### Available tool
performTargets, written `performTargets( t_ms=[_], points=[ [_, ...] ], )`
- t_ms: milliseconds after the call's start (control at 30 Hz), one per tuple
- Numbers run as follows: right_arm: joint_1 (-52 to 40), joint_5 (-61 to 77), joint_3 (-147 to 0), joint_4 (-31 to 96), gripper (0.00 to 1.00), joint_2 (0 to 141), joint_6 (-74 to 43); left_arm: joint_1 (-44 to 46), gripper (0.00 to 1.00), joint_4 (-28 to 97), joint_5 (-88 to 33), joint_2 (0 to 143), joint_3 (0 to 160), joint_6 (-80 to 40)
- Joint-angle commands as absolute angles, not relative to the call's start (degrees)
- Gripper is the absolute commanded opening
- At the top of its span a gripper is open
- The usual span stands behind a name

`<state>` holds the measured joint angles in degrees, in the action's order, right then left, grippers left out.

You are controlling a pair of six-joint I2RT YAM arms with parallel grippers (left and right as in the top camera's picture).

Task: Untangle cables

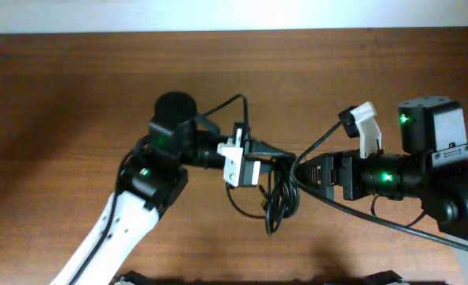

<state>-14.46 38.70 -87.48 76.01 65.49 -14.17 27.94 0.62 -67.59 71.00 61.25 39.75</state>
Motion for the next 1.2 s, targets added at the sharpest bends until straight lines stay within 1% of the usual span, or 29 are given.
performTargets(
  t_ms=[0, 133, 267, 300, 333, 567, 633, 667, 733, 833, 867, 933, 967, 1000, 1033, 1067, 1100, 1133, 1167],
  points=[
    [-14.94, 36.36, -88.09, 75.5, 0.89, 65.6, -11.9, 28.29, 0.0, 7.84, -52.69, 60.2, 61.98, 36.64],
    [-14.94, 36.82, -88.09, 73.93, 0.89, 65.58, -7.66, 28.29, 0.0, 10.57, -44.4, 57.93, 61.98, 36.56],
    [-14.94, 37.36, -88.09, 73.67, 0.89, 65.54, -6.79, 28.36, 0.0, 10.85, -38.33, 59.33, 61.98, 29.04],
    [-14.94, 39.44, -88.09, 73.23, 0.89, 65.39, -4.58, 28.34, 0.0, 10.85, -35.83, 59.96, 61.98, 25.96],
    [-14.94, 40.69, -88.09, 72.25, 0.89, 64.9, -3.16, 28.34, 0.0, 11.03, -30.83, 60.9, 61.98, 22.0],
    [-14.94, 39.83, -88.09, 69.06, 0.89, 63.68, -0.58, 28.34, 0.0, 9.39, -17.65, 61.8, 61.98, 9.08],
    [-14.94, 39.83, -88.09, 68.49, 0.89, 63.68, -0.19, 28.34, 0.0, 7.49, -18.94, 61.82, 61.98, 5.52],
    [-14.94, 39.83, -88.09, 68.18, 0.88, 63.68, -0.16, 28.34, 0.0, 6.02, -21.74, 61.82, 61.98, 5.1],
    [-14.94, 39.94, -88.09, 67.61, 0.86, 63.7, 0.62, 28.36, 0.0, 4.71, -22.2, 61.82, 61.98, 0.91],
    [-14.98, 40.32, -88.09, 66.65, 0.84, 63.75, 1.56, 29.15, 0.0, 3.64, -23.35, 62.11, 61.98, -0.05],
    [-14.98, 40.84, -88.07, 65.93, 0.81, 63.75, 1.63, 30.04, 0.0, 3.49, -23.35, 62.35, 61.98, -0.05],
    [-14.98, 47.0, -88.07, 65.28, 0.8, 63.75, 5.26, 31.64, 0.0, 3.01, -23.14, 63.55, 61.98, -0.05],
    [-14.98, 47.51, -88.07, 65.3, 0.77, 63.75, 5.67, 31.9, 0.0, 2.57, -23.14, 64.03, 61.98, -0.05],
    [-14.98, 47.4, -88.07, 65.39, 0.69, 63.75, 5.67, 31.9, 0.0, 2.22, -23.14, 64.42, 61.98, -0.34],
    [-14.98, 47.4, -88.07, 65.52, 0.5, 63.75, 5.78, 31.88, 0.0, 1.48, -23.16, 64.73, 61.98, -0.91],
    [-14.98, 47.37, -88.07, 65.56, 0.41, 63.75, 5.8, 31.9, 0.0, 0.54, -23.16, 64.82, 61.98, -0.95],
    [-14.98, 46.76, -88.07, 65.56, 0.23, 63.86, 5.78, 31.9, 0.0, -0.03, -23.16, 64.82, 61.98, -0.95],
    [-14.98, 46.0, -88.07, 65.63, 0.12, 63.88, 5.76, 31.88, 0.0, -0.19, -23.14, 64.82, 61.98, -0.91],
    [-14.98, 45.78, -88.07, 65.8, 0.04, 64.01, 5.76, 31.88, 0.0, -0.19, -23.14, 64.82, 61.98, -0.91]
  ],
)
